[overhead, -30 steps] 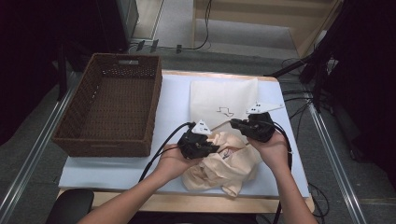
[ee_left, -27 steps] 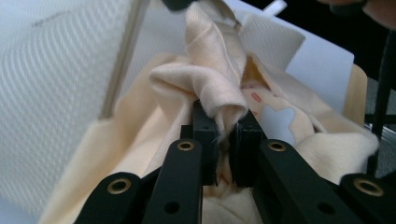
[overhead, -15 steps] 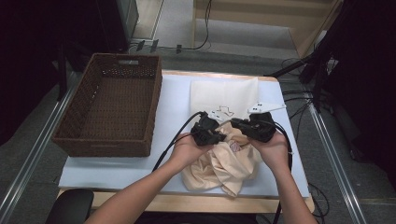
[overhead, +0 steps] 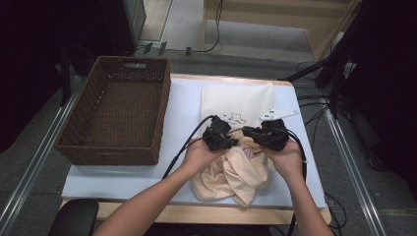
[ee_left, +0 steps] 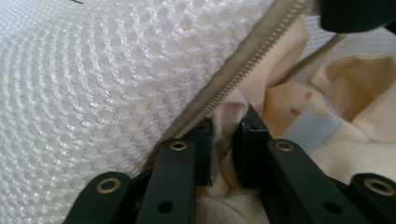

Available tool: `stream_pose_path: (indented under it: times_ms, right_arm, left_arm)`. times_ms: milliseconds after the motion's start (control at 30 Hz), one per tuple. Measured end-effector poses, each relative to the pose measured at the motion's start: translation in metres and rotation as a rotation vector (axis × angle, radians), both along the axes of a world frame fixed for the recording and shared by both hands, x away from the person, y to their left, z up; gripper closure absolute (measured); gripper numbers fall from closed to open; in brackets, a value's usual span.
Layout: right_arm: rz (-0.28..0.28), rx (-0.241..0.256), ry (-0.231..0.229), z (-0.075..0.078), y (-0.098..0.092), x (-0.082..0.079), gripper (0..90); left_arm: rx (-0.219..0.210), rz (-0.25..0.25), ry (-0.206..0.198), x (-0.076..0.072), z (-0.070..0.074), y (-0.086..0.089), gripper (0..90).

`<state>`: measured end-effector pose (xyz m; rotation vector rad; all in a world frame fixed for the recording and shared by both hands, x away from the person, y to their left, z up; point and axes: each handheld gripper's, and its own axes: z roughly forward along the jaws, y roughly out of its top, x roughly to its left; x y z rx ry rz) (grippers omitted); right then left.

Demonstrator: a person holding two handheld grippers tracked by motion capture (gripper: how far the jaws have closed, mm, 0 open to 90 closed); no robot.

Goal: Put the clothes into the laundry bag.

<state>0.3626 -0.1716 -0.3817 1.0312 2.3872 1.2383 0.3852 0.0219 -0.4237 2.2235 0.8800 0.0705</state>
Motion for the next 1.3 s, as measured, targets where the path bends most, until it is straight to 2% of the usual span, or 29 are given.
stream_pose_path:
  times_ms: [100,167,233,333,367,433,567,800,867,933,1167,1300]
  right_arm:
    - [-0.005,0.002,0.004,-0.001,-0.001,0.0,87.5]
    - [-0.002,-0.001,0.003,-0.001,-0.001,0.0,87.5]
    - [-0.003,0.0,0.005,-0.001,-0.001,0.0,87.5]
    - [-0.004,0.002,0.007,-0.001,-0.002,0.0,87.5]
    - [-0.004,0.002,0.007,-0.001,-0.002,0.0,87.5]
    - [-0.004,0.001,0.009,-0.001,-0.002,0.001,87.5]
    - [-0.004,-0.002,0.01,-0.002,-0.002,0.0,87.4]
    - [-0.003,0.001,0.011,-0.003,-0.003,0.001,87.4]
    - [0.0,0.002,0.011,-0.003,-0.004,0.001,87.4]
    - [0.0,0.001,0.013,-0.004,-0.004,0.001,87.4]
    - [-0.002,-0.003,0.015,-0.005,-0.006,0.001,87.3]
    - [-0.004,-0.002,0.019,-0.005,-0.006,0.001,87.3]
  left_arm:
    - [-0.003,-0.03,0.008,-0.004,0.007,0.001,65.9]
    - [-0.005,-0.039,-0.001,-0.008,0.013,0.001,57.7]
    - [-0.031,-0.054,-0.012,-0.012,0.022,0.005,50.6]
    - [-0.057,-0.067,-0.02,-0.018,0.035,0.01,45.3]
    - [-0.068,-0.076,-0.035,-0.021,0.04,0.013,44.2]
    - [-0.069,-0.083,-0.05,-0.025,0.047,0.017,40.4]
    - [-0.067,-0.107,-0.031,-0.032,0.056,0.026,37.9]
    - [-0.062,-0.136,-0.018,-0.046,0.055,0.044,37.0]
    - [-0.075,-0.128,-0.021,-0.049,0.054,0.049,37.1]
    - [-0.072,-0.136,0.005,-0.051,0.052,0.053,37.1]
    - [-0.07,-0.147,0.005,-0.064,0.052,0.071,35.7]
    - [-0.073,-0.137,0.018,-0.072,0.049,0.08,34.9]
